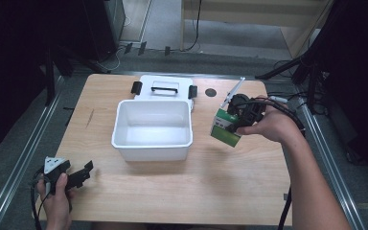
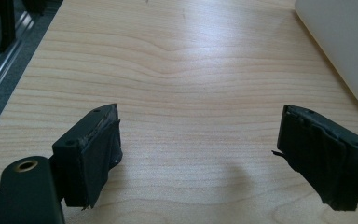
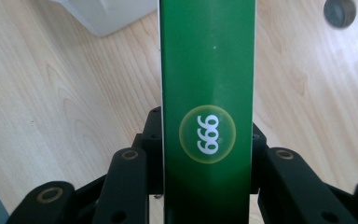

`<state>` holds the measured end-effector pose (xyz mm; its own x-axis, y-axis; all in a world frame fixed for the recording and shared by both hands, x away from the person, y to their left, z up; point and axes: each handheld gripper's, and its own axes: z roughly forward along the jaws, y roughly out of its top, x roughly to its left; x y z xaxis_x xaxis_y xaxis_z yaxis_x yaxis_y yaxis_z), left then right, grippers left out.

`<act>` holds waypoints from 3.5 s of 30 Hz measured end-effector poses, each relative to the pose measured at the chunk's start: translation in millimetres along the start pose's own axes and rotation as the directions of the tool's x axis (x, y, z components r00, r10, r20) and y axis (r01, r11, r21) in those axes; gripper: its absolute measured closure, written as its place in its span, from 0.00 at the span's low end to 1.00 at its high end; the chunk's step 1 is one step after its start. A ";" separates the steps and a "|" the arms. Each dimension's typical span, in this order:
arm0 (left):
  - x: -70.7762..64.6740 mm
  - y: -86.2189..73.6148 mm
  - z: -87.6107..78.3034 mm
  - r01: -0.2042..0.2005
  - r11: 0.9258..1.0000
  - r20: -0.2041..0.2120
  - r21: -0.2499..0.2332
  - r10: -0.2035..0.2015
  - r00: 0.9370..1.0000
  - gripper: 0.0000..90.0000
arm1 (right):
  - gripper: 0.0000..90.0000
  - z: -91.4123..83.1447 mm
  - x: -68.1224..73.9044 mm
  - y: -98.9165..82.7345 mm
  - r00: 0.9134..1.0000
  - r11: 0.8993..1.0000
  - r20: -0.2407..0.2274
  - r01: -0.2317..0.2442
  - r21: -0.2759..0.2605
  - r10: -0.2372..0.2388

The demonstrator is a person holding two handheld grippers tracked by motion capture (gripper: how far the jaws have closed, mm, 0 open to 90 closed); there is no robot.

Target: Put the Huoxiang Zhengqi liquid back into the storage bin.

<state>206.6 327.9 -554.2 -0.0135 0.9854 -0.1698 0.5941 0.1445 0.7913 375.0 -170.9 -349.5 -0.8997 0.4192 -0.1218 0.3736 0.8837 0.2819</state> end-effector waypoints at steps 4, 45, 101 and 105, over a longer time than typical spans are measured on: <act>0.4 0.2 -0.1 0.000 1.000 0.001 0.004 0.000 1.000 0.16 | 0.72 -14.2 0.3 13.2 0.999 0.999 -0.001 0.045 -0.017 -0.045; 2.2 0.6 0.6 0.009 1.000 0.014 0.011 -0.009 1.000 0.16 | 0.72 -51.3 31.4 136.3 0.963 0.960 -0.029 0.266 -0.089 -0.269; 2.8 0.8 0.9 0.015 1.000 0.017 0.013 -0.016 1.000 0.16 | 0.72 57.1 37.3 139.3 0.865 0.880 -0.162 0.464 -0.102 -0.475; 2.7 0.7 1.0 0.017 1.000 0.018 0.011 -0.018 1.000 0.16 | 0.72 66.1 38.1 137.1 0.873 0.890 -0.172 0.448 -0.087 -0.457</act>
<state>207.8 330.6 -554.7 -0.0095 0.9809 -0.1943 0.6029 0.1606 0.7815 406.9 -20.0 -378.4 -0.9947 -0.0732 -0.0716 -0.0905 0.9560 0.2790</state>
